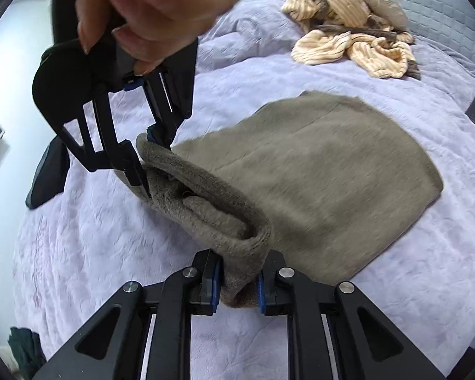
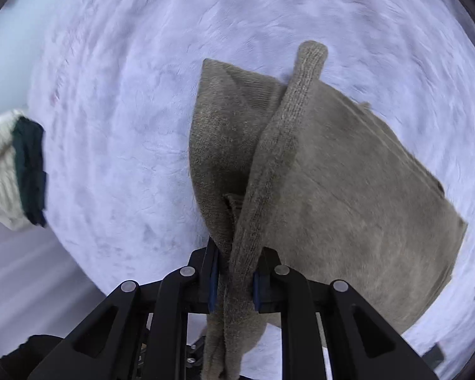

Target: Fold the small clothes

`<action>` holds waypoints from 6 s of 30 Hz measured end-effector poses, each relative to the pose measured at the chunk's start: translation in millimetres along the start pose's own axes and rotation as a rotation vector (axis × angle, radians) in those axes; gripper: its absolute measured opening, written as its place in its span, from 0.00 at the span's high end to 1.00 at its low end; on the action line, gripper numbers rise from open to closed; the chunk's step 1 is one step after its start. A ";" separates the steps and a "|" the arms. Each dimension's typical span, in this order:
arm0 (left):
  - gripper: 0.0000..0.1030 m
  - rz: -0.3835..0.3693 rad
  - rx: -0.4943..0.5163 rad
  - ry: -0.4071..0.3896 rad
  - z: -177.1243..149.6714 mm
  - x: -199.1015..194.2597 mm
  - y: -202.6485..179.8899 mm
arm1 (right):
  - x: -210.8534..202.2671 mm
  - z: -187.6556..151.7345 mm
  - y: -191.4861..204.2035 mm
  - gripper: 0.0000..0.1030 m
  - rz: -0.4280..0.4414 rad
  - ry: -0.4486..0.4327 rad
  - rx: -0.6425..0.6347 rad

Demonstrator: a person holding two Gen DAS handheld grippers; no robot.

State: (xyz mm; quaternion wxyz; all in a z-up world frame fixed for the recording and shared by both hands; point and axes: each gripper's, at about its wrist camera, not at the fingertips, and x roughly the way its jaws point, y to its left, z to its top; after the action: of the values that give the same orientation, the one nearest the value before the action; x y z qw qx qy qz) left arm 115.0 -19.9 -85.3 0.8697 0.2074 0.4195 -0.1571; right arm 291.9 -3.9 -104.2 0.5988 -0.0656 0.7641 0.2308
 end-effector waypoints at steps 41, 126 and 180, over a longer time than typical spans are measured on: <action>0.83 -0.145 0.398 0.060 80.6 44.8 -231.0 | -29.6 -167.4 -330.3 0.85 0.711 -0.695 0.410; 0.34 -0.635 -0.463 0.380 88.8 180.3 -20.2 | 51.3 -251.1 -344.5 0.59 0.733 -0.564 0.554; 0.02 -0.193 -0.437 0.393 -73.6 4.2 87.9 | 35.9 -238.2 -108.3 0.35 0.186 -0.391 0.431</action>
State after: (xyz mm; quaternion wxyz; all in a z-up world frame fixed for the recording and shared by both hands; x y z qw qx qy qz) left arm 107.9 91.9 -109.9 0.7768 0.0010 0.6214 -0.1020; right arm 112.1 -196.1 -125.9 0.7108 0.1789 0.6686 0.1254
